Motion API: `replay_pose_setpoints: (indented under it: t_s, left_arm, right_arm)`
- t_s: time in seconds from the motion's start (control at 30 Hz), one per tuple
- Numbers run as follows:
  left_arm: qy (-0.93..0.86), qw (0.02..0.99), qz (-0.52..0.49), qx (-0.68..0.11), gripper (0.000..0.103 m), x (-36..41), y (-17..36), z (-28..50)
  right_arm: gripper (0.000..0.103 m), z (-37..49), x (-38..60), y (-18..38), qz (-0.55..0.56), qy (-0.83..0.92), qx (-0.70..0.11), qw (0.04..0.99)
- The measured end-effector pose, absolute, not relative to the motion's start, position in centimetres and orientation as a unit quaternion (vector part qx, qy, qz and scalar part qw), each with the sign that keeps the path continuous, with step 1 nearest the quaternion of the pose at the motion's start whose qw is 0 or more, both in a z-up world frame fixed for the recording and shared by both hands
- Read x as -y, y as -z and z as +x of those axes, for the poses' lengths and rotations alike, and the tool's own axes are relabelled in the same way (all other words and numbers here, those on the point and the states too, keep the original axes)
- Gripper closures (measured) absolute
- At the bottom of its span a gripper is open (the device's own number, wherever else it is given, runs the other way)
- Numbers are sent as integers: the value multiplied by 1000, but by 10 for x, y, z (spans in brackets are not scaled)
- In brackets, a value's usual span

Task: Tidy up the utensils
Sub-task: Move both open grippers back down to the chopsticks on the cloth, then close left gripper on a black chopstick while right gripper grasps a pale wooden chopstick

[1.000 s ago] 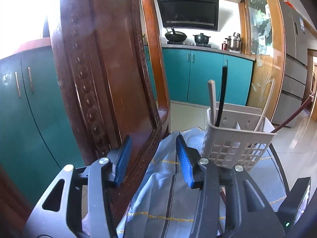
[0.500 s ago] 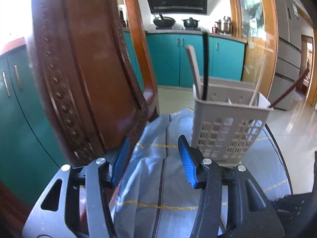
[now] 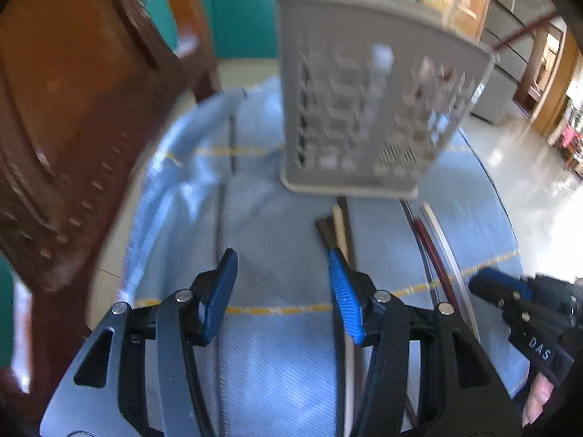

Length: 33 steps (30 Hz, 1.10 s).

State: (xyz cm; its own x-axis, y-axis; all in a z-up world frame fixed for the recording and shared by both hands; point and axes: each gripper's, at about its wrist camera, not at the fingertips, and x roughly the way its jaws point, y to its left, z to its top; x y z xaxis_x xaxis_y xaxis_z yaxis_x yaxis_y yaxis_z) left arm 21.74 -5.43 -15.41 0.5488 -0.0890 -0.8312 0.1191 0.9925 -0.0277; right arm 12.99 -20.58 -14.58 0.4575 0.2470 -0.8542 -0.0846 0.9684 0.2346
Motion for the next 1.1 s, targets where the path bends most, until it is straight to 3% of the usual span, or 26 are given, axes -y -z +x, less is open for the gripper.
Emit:
replay_pose_setpoints:
  t_s: [0.2,0.3,0.33,0.5,0.63,1.1]
  left_arm:
    - [103,855,8,-508,53,69,175,217]
    - [107,857,16,-505,70,73,179,217]
    - [111,856,15,-505,83,74,180,218]
    - [112,855,3,-507,84,68,177,217]
    - [137,856,-15,-498,93,55,163,219]
    - [103,856,-1,-507,89,47,174,220]
  right_arm:
    - [83,134,201,152,72,-89,-522,845]
    - [81,135,197,153,67,-89,-522,846]
    - [81,135,196,153,66,-89,-522,846]
    - [80,135,196,154,67,-89,-522,846]
    - [80,136,197,153,68,-88,-522,845]
    - [76,137,193,153,62,-84,-519,848]
